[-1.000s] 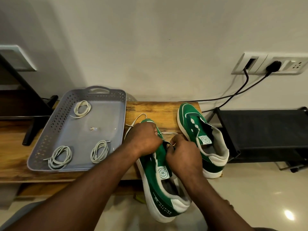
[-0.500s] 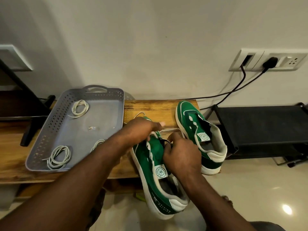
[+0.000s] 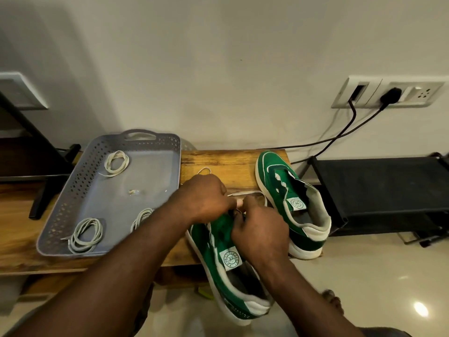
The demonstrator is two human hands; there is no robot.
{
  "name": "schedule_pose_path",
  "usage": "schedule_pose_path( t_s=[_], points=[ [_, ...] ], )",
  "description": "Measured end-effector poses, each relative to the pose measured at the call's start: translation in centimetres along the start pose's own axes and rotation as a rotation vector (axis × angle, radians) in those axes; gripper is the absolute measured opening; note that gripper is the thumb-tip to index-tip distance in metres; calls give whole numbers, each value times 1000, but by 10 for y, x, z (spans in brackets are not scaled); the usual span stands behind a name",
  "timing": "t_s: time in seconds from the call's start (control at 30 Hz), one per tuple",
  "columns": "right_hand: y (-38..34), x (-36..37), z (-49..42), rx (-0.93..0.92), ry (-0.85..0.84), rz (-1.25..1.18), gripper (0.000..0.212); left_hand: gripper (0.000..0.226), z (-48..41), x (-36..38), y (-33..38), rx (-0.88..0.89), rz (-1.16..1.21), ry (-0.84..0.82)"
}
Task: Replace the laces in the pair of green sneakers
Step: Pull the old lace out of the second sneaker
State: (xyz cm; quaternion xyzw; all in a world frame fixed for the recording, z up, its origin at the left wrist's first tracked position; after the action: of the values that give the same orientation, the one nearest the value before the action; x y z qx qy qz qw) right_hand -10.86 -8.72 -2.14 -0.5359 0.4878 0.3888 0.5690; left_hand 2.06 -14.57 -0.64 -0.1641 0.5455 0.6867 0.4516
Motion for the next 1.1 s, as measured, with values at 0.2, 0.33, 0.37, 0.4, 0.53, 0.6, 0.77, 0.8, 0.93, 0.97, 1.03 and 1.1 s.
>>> schedule_pose_path(
  t_s=[0.2, 0.33, 0.37, 0.4, 0.53, 0.6, 0.77, 0.8, 0.93, 0.97, 1.03, 1.1],
  points=[
    [8, 1, -4, 47, 20, -18, 17, 29, 8, -8, 25, 239, 258, 2],
    [22, 4, -8, 79, 21, -33, 13, 29, 20, -13, 40, 247, 760, -162],
    [22, 5, -8, 81, 19, -39, 13, 30, 16, -7, 31, 169, 596, -160],
    [21, 5, -9, 83, 20, -43, 13, 29, 12, -3, 20, 101, 349, -141],
    [19, 8, -11, 89, 31, -62, 12, 23, 9, -7, 21, 155, 95, -15],
    [18, 8, -11, 83, 28, -70, 14, 21, 19, -11, 39, 289, 432, -74],
    [24, 8, -12, 102, 28, -71, 12, 27, 47, -31, 66, 467, 1308, -354],
    [26, 7, -12, 106, 25, -72, 11, 29, 45, -35, 62, 437, 1329, -318],
    [20, 8, -12, 85, 11, -78, 12, 32, 19, -29, 13, 88, 701, -14],
    [18, 8, -11, 81, 12, -85, 12, 26, 13, -25, 1, 22, 411, 36],
    [16, 9, -11, 74, 22, -95, 14, 15, 4, -17, -10, -4, 49, 81],
    [13, 9, -10, 67, 21, -106, 17, 16, -2, -5, -13, -23, -10, 71]
  ],
)
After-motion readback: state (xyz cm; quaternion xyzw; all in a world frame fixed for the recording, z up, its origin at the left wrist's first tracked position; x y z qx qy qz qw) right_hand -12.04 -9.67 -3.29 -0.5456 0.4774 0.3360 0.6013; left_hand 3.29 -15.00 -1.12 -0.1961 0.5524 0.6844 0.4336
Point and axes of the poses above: each hand's wrist, its own z-axis away from the middle knuckle, its own x-axis out of the palm, y = z × x, the point moved 9 cm from there along -z, towards the middle knuckle, and after that the axes turned 8 degrees about z, right-handed, at the moved point
